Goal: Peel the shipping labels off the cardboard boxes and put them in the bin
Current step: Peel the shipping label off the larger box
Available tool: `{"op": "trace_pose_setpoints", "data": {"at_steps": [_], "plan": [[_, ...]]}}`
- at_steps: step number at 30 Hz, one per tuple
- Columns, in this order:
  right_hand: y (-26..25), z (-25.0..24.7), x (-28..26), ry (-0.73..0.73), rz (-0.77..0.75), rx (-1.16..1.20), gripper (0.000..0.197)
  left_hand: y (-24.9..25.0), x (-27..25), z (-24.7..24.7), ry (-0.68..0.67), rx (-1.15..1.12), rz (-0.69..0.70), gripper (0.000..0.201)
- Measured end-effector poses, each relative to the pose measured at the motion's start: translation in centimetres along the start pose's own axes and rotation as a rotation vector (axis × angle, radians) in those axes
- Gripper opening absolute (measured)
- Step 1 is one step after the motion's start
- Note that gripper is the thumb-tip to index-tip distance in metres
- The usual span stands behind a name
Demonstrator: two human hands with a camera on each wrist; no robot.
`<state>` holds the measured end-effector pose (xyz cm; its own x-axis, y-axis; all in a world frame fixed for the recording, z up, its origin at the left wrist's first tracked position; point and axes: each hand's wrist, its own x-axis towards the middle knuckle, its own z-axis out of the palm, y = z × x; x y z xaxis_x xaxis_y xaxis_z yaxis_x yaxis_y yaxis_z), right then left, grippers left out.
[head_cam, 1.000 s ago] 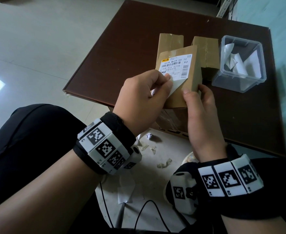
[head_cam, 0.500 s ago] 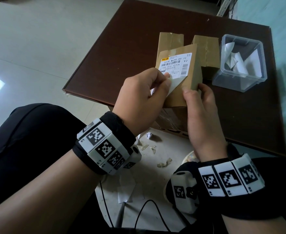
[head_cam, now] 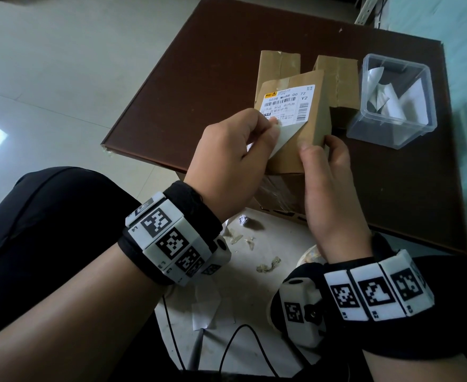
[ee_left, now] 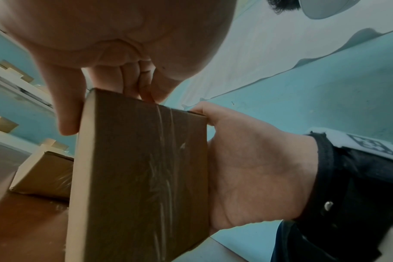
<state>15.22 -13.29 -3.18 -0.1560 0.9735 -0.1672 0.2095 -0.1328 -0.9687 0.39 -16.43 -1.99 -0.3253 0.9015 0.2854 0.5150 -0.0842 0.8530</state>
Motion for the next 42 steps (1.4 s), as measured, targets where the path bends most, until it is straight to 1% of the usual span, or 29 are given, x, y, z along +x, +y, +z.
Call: {"op": "trace_pose_setpoints", "data": {"at_steps": [8, 11, 12, 15, 18, 22, 26, 29, 31, 32, 35, 42], "plan": [[0.28, 0.01, 0.17, -0.031, -0.023, 0.017, 0.079, 0.00, 0.20, -0.31, -0.040, 0.005, 0.007, 0.030], [0.40, -0.06, 0.23, -0.027, -0.030, 0.011, 0.067, 0.15, 0.12, -0.36, -0.044, 0.012, 0.015, 0.031], [0.37, -0.04, 0.22, -0.025, -0.029, 0.010, 0.066, 0.18, 0.12, -0.39, -0.047, 0.016, 0.018, 0.031], [0.33, 0.06, 0.23, -0.019, -0.022, 0.006, 0.077, 0.30, 0.23, -0.60, -0.072, 0.038, 0.023, 0.030], [0.22, 0.08, 0.16, -0.020, -0.018, 0.001, 0.081, 0.32, 0.34, -0.85, -0.089, 0.045, 0.022, 0.030], [0.13, 0.07, 0.10, -0.017, -0.019, -0.004, 0.080, 0.35, 0.32, -0.89, -0.090, 0.047, 0.014, 0.031], [0.22, 0.02, 0.01, -0.015, -0.012, -0.009, 0.071, 0.41, 0.33, -0.82, -0.086, 0.067, 0.017, 0.030], [0.18, -0.01, -0.05, -0.014, -0.004, -0.021, 0.074, 0.43, 0.34, -0.86, -0.085, 0.070, 0.016, 0.030], [0.16, -0.01, -0.05, -0.015, 0.004, -0.019, 0.068, 0.42, 0.33, -0.87, -0.085, 0.068, 0.013, 0.029], [0.10, 0.00, -0.05, -0.017, 0.003, -0.017, 0.068, 0.42, 0.34, -0.87, -0.085, 0.068, 0.012, 0.029], [-0.01, 0.01, -0.11, -0.019, 0.000, -0.032, 0.077, 0.42, 0.36, -0.87, -0.085, 0.071, 0.010, 0.029], [-0.01, 0.08, -0.09, -0.017, -0.001, -0.035, 0.079, 0.41, 0.48, -0.97, -0.095, 0.083, 0.005, 0.029]]}}
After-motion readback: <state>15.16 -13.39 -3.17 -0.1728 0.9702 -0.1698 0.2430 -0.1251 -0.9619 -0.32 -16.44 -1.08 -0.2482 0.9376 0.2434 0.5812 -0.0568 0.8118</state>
